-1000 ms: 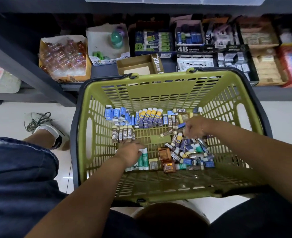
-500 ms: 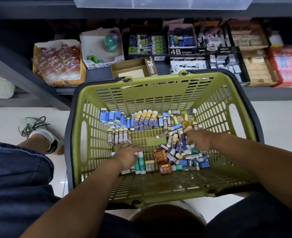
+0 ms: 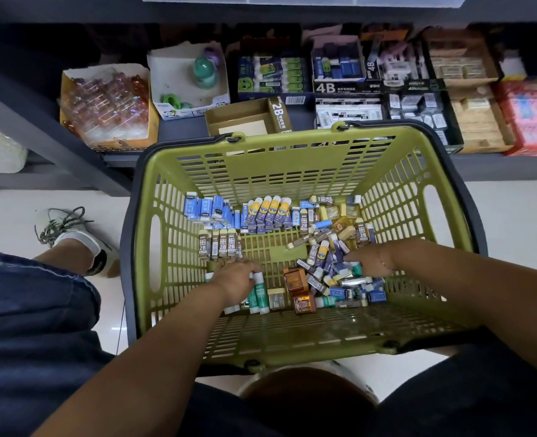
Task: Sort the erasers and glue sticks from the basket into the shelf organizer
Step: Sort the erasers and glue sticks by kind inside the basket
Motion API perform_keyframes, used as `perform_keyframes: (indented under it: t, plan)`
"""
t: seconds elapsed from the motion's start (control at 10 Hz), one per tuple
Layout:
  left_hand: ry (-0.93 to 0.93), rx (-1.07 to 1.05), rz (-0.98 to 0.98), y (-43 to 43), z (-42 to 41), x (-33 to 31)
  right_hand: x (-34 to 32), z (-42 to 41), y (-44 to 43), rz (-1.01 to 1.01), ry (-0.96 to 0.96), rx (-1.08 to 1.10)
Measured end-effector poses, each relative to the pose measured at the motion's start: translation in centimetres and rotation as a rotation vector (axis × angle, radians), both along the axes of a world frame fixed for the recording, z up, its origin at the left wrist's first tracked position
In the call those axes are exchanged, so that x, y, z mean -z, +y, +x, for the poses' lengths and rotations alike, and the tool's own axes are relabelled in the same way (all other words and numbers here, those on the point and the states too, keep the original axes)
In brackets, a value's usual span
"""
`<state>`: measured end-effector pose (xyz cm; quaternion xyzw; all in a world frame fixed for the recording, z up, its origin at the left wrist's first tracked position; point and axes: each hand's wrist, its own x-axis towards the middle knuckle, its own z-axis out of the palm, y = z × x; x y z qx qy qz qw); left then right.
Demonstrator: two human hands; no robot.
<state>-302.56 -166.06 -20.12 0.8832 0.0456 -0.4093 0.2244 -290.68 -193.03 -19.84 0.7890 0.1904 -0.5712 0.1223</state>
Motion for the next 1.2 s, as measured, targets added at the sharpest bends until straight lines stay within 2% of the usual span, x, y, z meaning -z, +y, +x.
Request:
perform_keyframes:
  t: [0.1,0.2,0.3,0.4,0.5,0.6,0.8,1.0,1.1,1.2]
  plan:
    - [0.010,-0.009,-0.010,0.0,0.0,0.1,0.3,0.1,-0.3,-0.018,0.050,0.011]
    - [0.011,-0.015,-0.020,0.0,0.0,0.2,-0.8,0.1,-0.1,0.051,-0.062,0.034]
    - [0.011,-0.032,-0.031,0.1,0.0,0.2,-0.2,0.5,-0.2,0.080,-0.005,0.073]
    - [0.015,-0.052,-0.046,0.3,0.1,0.4,0.1,1.1,-0.3,0.161,0.008,0.230]
    - [0.014,-0.087,-0.064,0.4,0.2,0.6,-1.0,0.8,0.1,0.142,0.052,0.465]
    - [0.002,-0.133,-0.086,0.5,0.2,0.5,-0.8,0.4,-0.2,0.184,-0.115,0.286]
    - [-0.006,-0.159,-0.086,0.6,0.3,0.4,-0.4,0.0,0.1,0.158,-0.222,0.133]
    - [-0.009,-0.170,-0.107,0.6,0.2,0.3,-0.9,0.3,0.2,0.136,-0.117,0.125]
    - [-0.014,-0.189,-0.128,0.6,0.1,0.3,-0.5,0.6,0.1,0.179,-0.075,0.201]
    - [-0.021,-0.173,-0.120,0.7,0.1,0.4,-0.1,0.7,-0.4,0.248,-0.106,0.185]
